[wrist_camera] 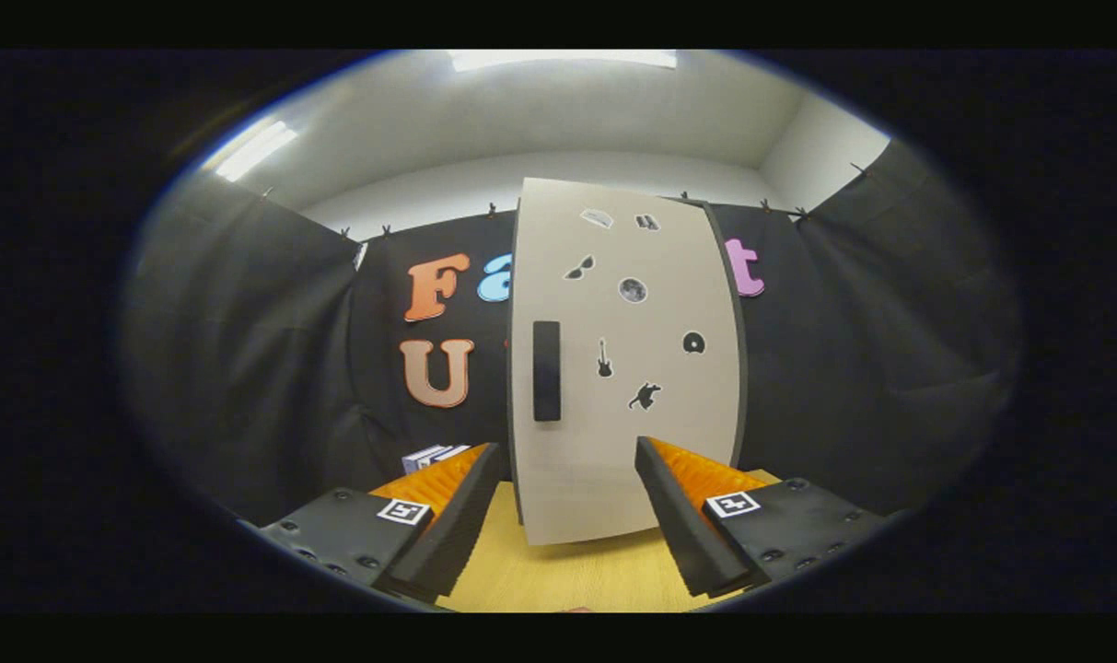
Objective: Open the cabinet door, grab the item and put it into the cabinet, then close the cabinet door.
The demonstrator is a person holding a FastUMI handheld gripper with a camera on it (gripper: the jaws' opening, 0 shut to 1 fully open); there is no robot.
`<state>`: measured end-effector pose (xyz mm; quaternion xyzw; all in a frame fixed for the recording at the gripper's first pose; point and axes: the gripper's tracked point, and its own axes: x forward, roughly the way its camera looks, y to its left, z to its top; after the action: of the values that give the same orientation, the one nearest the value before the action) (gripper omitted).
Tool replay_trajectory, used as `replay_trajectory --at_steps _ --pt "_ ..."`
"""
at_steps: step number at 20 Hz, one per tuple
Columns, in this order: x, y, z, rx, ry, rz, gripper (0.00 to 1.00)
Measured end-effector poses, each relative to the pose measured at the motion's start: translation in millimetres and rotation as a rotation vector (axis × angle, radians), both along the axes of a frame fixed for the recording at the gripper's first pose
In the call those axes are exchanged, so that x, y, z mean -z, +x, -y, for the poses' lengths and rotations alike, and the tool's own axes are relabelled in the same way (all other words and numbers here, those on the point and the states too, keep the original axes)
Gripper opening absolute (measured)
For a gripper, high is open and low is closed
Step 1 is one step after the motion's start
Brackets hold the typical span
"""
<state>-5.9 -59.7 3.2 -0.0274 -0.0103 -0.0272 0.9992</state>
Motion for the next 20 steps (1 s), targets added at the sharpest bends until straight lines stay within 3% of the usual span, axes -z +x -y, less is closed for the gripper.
replay_trajectory --at_steps 12,20 --pt "-11 -39 23 0.093 0.005 0.029 0.95" --pt "-7 -43 18 0.117 -0.015 -0.006 0.95"
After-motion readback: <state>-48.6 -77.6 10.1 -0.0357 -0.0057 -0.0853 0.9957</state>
